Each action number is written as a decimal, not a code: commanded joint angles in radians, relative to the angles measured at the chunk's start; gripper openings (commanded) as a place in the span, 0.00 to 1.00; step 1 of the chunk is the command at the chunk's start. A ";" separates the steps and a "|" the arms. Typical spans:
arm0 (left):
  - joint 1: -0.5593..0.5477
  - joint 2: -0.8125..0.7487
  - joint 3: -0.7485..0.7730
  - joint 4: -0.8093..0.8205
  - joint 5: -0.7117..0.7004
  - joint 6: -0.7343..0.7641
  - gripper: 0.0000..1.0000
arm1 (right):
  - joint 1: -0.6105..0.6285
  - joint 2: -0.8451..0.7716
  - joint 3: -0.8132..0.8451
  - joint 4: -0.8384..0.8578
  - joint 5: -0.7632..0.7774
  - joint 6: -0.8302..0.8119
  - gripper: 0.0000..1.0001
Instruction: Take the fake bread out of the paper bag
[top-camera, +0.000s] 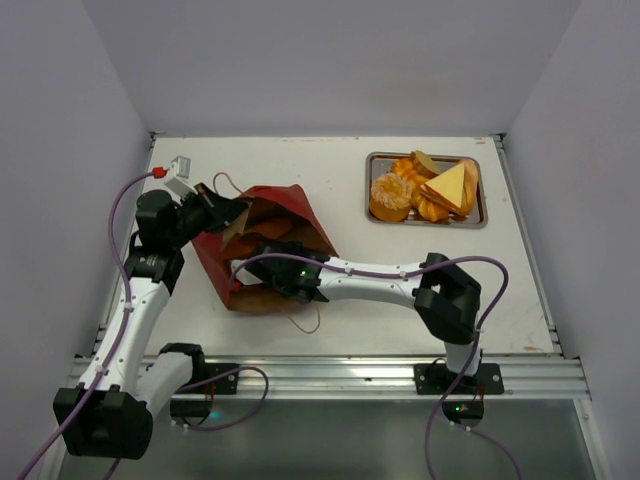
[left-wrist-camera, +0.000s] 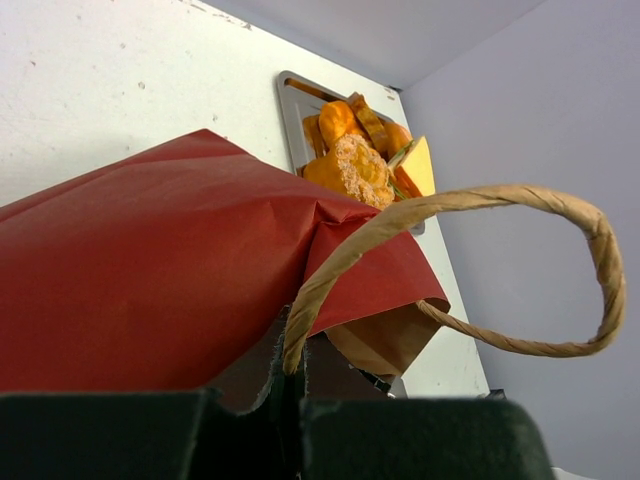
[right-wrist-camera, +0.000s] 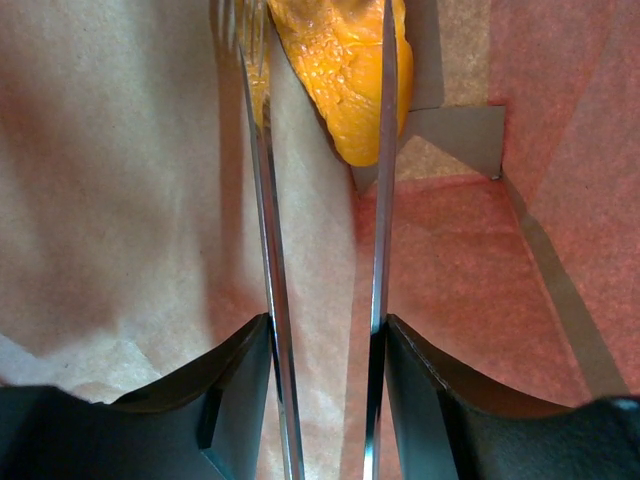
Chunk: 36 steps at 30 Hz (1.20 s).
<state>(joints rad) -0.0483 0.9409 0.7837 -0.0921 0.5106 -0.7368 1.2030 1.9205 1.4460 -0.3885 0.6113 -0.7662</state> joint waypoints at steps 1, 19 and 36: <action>-0.007 -0.024 0.029 0.017 0.019 0.008 0.00 | -0.005 -0.038 0.027 0.039 0.042 -0.004 0.51; -0.007 -0.031 0.022 0.012 0.029 0.011 0.00 | -0.010 0.037 0.080 0.008 0.064 0.007 0.53; -0.007 -0.034 0.008 0.006 0.008 0.019 0.00 | -0.016 0.023 0.085 -0.069 0.024 0.039 0.06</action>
<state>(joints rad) -0.0483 0.9306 0.7834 -0.0994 0.5041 -0.7200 1.1900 1.9759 1.5051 -0.4419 0.6308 -0.7219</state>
